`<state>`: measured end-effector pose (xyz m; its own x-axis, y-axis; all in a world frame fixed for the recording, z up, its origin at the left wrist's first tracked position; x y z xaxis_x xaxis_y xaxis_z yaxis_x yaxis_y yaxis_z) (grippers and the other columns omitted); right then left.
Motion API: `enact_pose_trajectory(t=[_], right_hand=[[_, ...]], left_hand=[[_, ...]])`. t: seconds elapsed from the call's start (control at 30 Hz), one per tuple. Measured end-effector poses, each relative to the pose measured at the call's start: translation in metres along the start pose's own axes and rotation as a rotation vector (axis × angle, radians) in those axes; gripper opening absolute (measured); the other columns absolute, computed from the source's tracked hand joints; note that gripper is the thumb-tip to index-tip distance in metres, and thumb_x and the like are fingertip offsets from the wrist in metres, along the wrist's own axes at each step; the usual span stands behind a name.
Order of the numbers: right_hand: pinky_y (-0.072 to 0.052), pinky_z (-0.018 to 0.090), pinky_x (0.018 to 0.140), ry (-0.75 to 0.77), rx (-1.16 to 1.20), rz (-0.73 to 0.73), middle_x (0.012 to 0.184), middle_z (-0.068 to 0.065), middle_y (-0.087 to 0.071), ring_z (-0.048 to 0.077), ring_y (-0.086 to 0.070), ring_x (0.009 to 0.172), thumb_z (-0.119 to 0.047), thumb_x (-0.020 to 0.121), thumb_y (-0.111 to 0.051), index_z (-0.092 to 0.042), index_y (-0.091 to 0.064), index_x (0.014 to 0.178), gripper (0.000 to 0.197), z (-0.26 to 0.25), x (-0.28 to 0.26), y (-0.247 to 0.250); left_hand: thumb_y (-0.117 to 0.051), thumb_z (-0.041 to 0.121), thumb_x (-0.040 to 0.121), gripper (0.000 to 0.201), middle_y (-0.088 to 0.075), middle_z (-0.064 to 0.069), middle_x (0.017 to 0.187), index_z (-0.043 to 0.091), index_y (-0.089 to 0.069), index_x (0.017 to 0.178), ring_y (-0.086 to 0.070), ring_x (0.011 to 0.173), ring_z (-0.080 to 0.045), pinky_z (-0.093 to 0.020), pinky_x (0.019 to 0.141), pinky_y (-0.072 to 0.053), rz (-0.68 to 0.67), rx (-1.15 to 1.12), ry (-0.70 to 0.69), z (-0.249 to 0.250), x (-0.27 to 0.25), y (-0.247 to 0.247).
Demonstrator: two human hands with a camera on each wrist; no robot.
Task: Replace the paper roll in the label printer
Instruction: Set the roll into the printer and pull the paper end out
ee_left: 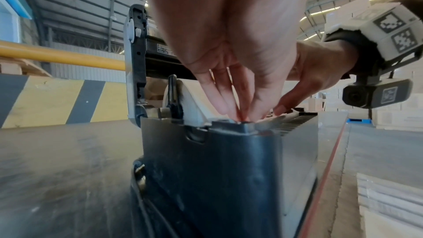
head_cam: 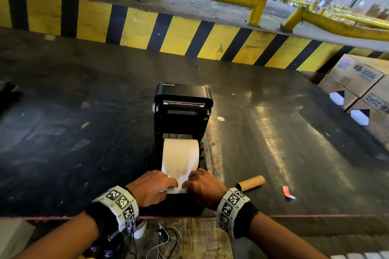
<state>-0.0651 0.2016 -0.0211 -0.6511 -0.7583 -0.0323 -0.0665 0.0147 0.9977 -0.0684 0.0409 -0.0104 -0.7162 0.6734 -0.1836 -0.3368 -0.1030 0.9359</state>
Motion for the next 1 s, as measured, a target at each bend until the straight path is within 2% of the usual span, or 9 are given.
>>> enact_pose_trajectory(t=[0.17, 0.37, 0.43, 0.53, 0.67, 0.83, 0.87, 0.93, 1.0], right_hand=[[-0.048, 0.041, 0.077, -0.055, 0.084, 0.013, 0.086, 0.018, -0.071, 0.033, -0.064, 0.088, -0.011, 0.081, -0.057, -0.008, -0.069, 0.099, 0.022, 0.001, -0.004, 0.003], [-0.047, 0.04, 0.078, -0.015, 0.091, 0.027, 0.09, 0.016, -0.071, 0.033, -0.063, 0.092, -0.022, 0.087, -0.051, -0.008, -0.067, 0.103, 0.026, 0.002, -0.008, 0.002], [-0.048, 0.038, 0.076, 0.003, 0.077, 0.028, 0.087, 0.015, -0.071, 0.031, -0.064, 0.09, -0.021, 0.087, -0.05, -0.008, -0.067, 0.101, 0.026, 0.001, -0.009, 0.001], [-0.051, 0.032, 0.069, 0.027, 0.051, 0.005, 0.077, 0.008, -0.073, 0.026, -0.066, 0.084, -0.016, 0.081, -0.059, -0.01, -0.067, 0.097, 0.02, -0.002, -0.013, -0.003], [-0.051, 0.026, 0.063, 0.047, -0.014, -0.009, 0.066, -0.001, -0.07, 0.02, -0.065, 0.074, -0.023, 0.078, -0.044, -0.014, -0.066, 0.088, 0.026, -0.006, -0.014, -0.006], [-0.049, 0.021, 0.056, -0.016, 0.053, 0.106, 0.06, -0.005, -0.067, 0.017, -0.063, 0.065, -0.023, 0.07, -0.043, -0.018, -0.068, 0.08, 0.027, -0.011, -0.016, -0.002], [-0.049, 0.021, 0.056, -0.039, 0.093, 0.129, 0.061, -0.005, -0.068, 0.017, -0.064, 0.064, -0.022, 0.067, -0.043, -0.018, -0.068, 0.08, 0.028, -0.011, -0.017, 0.0], [-0.05, 0.022, 0.055, -0.063, 0.146, 0.151, 0.062, -0.003, -0.069, 0.018, -0.064, 0.063, -0.019, 0.065, -0.043, -0.017, -0.069, 0.078, 0.03, -0.011, -0.018, 0.001], [-0.05, 0.024, 0.056, -0.076, 0.163, 0.152, 0.064, 0.0, -0.07, 0.021, -0.064, 0.063, -0.014, 0.064, -0.049, -0.016, -0.07, 0.078, 0.025, -0.011, -0.018, 0.004]], left_hand=[[-0.054, 0.017, 0.087, 0.035, -0.064, -0.006, 0.115, 0.021, -0.053, 0.122, -0.056, 0.108, -0.023, -0.032, 0.089, -0.044, -0.019, 0.073, -0.023, -0.004, 0.0, 0.003], [-0.051, 0.026, 0.09, 0.03, -0.063, -0.008, 0.116, 0.022, -0.055, 0.12, -0.056, 0.108, -0.024, -0.034, 0.091, -0.044, -0.019, 0.128, -0.04, -0.005, -0.003, 0.001], [-0.049, 0.028, 0.091, 0.03, -0.064, -0.009, 0.115, 0.022, -0.055, 0.12, -0.056, 0.107, -0.025, -0.035, 0.09, -0.045, -0.021, 0.15, -0.048, -0.003, -0.002, 0.0], [-0.046, 0.025, 0.092, 0.03, -0.064, -0.011, 0.113, 0.021, -0.054, 0.122, -0.057, 0.106, -0.027, -0.037, 0.09, -0.045, -0.023, 0.186, -0.062, 0.001, -0.003, -0.001], [-0.042, 0.022, 0.092, 0.03, -0.066, -0.014, 0.106, 0.019, -0.056, 0.119, -0.06, 0.098, -0.032, -0.041, 0.083, -0.05, 0.012, 0.223, -0.105, 0.002, -0.005, -0.004], [-0.048, 0.035, 0.088, 0.034, -0.065, -0.007, 0.107, 0.021, -0.056, 0.117, -0.059, 0.098, -0.024, -0.034, 0.083, -0.045, 0.073, 0.147, -0.068, 0.006, -0.01, -0.001], [-0.053, 0.035, 0.085, 0.032, -0.066, -0.005, 0.103, 0.022, -0.058, 0.113, -0.06, 0.094, -0.023, -0.032, 0.08, -0.047, 0.073, 0.138, -0.074, 0.009, -0.013, 0.0], [-0.069, 0.028, 0.07, 0.025, -0.069, 0.006, 0.082, 0.026, -0.064, 0.094, -0.064, 0.074, -0.013, -0.022, 0.064, -0.05, 0.075, 0.197, -0.099, 0.011, -0.018, -0.004], [-0.075, 0.02, 0.056, 0.03, -0.067, 0.01, 0.069, 0.029, -0.064, 0.083, -0.062, 0.063, -0.007, -0.015, 0.052, -0.049, 0.09, 0.222, -0.089, 0.011, -0.02, -0.008]])
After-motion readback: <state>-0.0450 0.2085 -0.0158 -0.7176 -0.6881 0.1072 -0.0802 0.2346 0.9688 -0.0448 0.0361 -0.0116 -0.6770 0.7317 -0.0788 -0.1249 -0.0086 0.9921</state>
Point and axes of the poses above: each hand's wrist, its own x-axis towards the middle knuckle, its own y-axis out of the back of the hand, z = x × y, the point moved 3 cm from there along x, towards the middle knuckle
